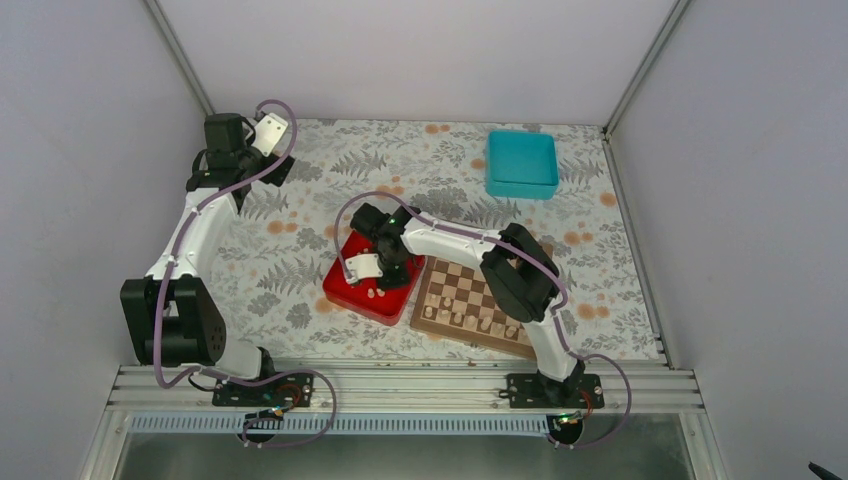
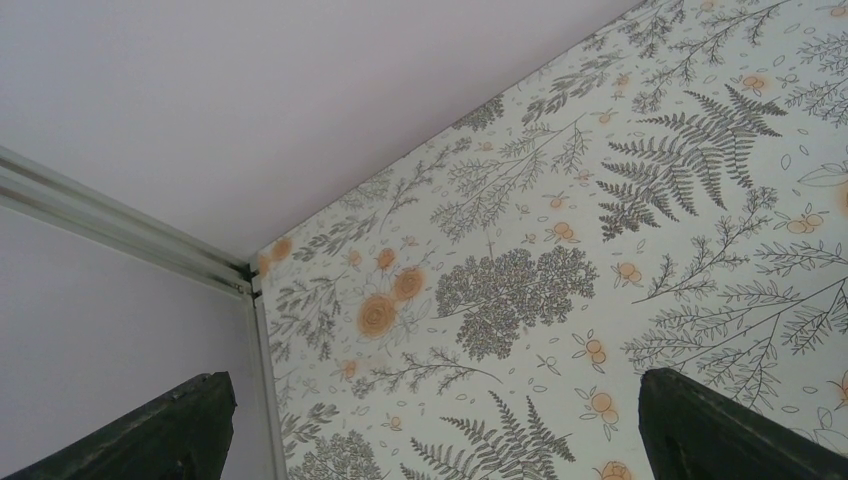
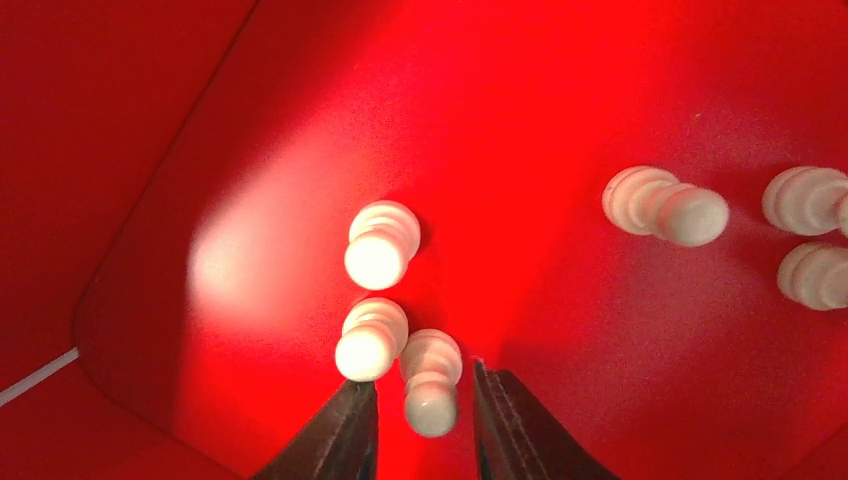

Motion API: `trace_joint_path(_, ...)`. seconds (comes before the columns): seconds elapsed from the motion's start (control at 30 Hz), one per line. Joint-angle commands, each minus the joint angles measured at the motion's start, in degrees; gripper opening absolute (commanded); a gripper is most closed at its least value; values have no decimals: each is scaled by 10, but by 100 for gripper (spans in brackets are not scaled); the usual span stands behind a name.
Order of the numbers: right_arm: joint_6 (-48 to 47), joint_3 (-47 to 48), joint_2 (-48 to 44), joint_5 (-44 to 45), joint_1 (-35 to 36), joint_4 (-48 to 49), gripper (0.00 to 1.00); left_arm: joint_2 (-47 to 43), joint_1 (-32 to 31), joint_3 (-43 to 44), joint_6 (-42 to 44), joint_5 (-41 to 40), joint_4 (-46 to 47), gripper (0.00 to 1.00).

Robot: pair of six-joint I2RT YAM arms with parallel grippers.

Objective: Set up the chess pieces on the board
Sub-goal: Pick up the chess piece from the storage box.

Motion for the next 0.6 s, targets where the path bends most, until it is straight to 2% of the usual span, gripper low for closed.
trace_joint_path(0.0,-4,13,10,-13,6,23,24,-13,3,-6,-8,12,12,100)
trace_joint_path(0.4,1,7,-8,-2,6,14,5,-14,3,-7,-7,15,12,100)
trace_joint_path(0.57,10,-8,-52,1,5,14,4,-15,3,-4,-8,15,12,100)
